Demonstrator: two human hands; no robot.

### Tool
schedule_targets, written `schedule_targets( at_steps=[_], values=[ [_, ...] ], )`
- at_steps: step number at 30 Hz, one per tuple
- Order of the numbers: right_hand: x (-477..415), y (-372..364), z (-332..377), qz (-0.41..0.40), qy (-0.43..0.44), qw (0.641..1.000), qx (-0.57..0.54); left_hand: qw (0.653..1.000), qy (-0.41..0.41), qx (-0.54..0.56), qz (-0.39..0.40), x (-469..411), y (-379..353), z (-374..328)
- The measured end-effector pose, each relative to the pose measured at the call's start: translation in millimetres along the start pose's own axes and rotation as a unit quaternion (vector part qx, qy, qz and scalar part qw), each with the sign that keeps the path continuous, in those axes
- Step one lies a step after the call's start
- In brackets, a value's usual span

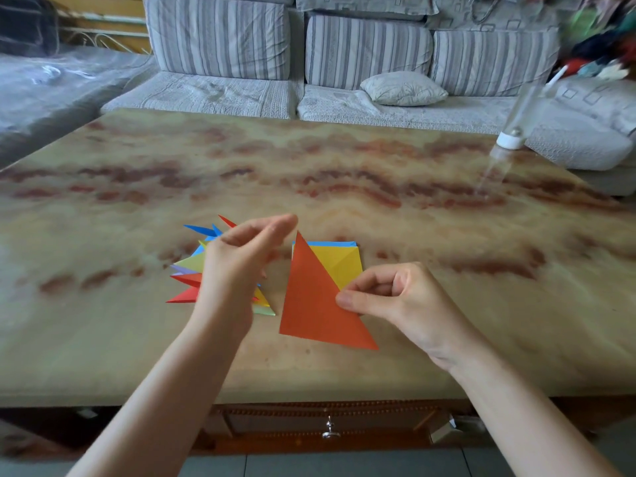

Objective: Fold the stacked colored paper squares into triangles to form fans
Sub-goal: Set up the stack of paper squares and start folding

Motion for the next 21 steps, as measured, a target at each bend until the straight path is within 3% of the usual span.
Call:
schedule_targets(
  at_steps=[4,9,12,16,21],
  values=[
    [1.1,2.7,-4.9,-0.005,-0.009,1.000,0.000,0.999,-0.035,-0.017,-0.018,-8.2,11.5,-9.8],
    [-0.1,6.5,-1.9,-0.024,-0.006,0.999,-0.023,1.000,-0.014,-0.014,0.013,-1.0,-3.5,-0.5],
    [-2.1,8.4,-2.7,-0.037,-0.002,0.999,-0.028,0.997,0.013,-0.012,0.076,2.3,-13.5,2.8],
    [-4.7,11.9,-3.8,-0.040,0.005,0.999,-0.034,0.981,0.028,-0.111,0.154,9.4,-23.8,12.1],
    [-5.7,19.1,2.9,-0.044,0.078,0.996,-0.023,0.987,0.034,-0.074,0.141,8.6,-20.8,14.7]
  ],
)
Point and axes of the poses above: each hand's wrist, its own x-axis away from the middle knuckle, its own y-axis out of the back of the hand, z = x × y, the point moved 6 cm from there along -x, towards the middle knuckle
